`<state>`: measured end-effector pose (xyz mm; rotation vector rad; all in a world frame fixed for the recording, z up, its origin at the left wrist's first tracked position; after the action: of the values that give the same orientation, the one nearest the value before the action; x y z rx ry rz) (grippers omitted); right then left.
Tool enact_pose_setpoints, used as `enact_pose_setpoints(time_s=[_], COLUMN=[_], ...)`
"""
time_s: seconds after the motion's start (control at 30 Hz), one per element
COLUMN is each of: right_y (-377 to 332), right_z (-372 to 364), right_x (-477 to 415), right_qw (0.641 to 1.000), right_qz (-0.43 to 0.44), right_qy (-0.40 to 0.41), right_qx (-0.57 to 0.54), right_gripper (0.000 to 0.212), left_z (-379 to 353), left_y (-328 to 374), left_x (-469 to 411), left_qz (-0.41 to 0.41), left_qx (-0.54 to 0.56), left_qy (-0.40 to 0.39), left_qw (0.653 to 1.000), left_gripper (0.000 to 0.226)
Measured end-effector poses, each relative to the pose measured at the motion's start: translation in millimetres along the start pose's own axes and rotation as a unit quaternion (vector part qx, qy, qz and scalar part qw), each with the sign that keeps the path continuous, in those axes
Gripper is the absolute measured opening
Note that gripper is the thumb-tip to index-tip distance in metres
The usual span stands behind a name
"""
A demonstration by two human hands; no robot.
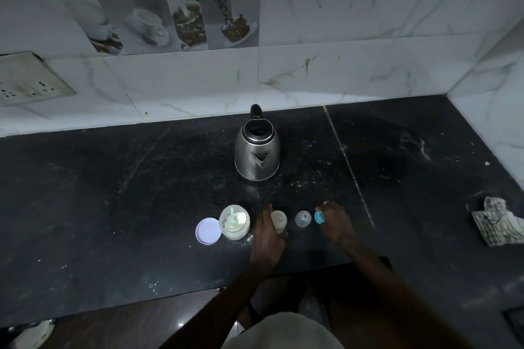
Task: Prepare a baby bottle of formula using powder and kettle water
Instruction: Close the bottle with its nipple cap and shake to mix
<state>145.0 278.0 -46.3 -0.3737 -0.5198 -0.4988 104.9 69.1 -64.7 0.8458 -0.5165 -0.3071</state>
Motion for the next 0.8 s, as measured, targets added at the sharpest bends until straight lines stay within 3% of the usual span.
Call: enact_pose_setpoints(time_s=[0.3,0.5,0.63,0.8], right_y=[-5,-8,-37,-68], right_z=[-8,22,39,41], right_x=[6,2,-1,-1], right_qw=[0.999,0.985,0.965,0.946], right_qz=[0.006,-0.001,0.111,0.287], right_qy=[0.052,0.105,0.132,0.021], right_qx=[-0.012,-0.14,-0.197,-0.151], right_gripper=[0.049,0.051,0.048,0.051], left_z=[10,6,5,3], left_y=[1,5,11,16], left_x=[-2,-2,-6,-7], left_qz=[-0.021,-0.017,-0.006,0.002], left_qx=[0.017,0.034,0.052,0.082], left_qy=[0.034,0.073,0.091,0.124], left_qw=[0.999,0.997,0.994,0.989], left_gripper=[0.055,0.033,0.03,0.02])
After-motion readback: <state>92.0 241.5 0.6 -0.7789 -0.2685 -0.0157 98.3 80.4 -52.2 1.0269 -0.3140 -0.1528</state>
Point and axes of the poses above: each hand's wrist, its own x-axis away from the middle knuckle, its own z-axis out of the back of the hand, y = z × x, the point moved 1 cm from there along -x, towards the middle knuckle, and after that the axes turned 5 degrees about -y, right-handed, at the moved point
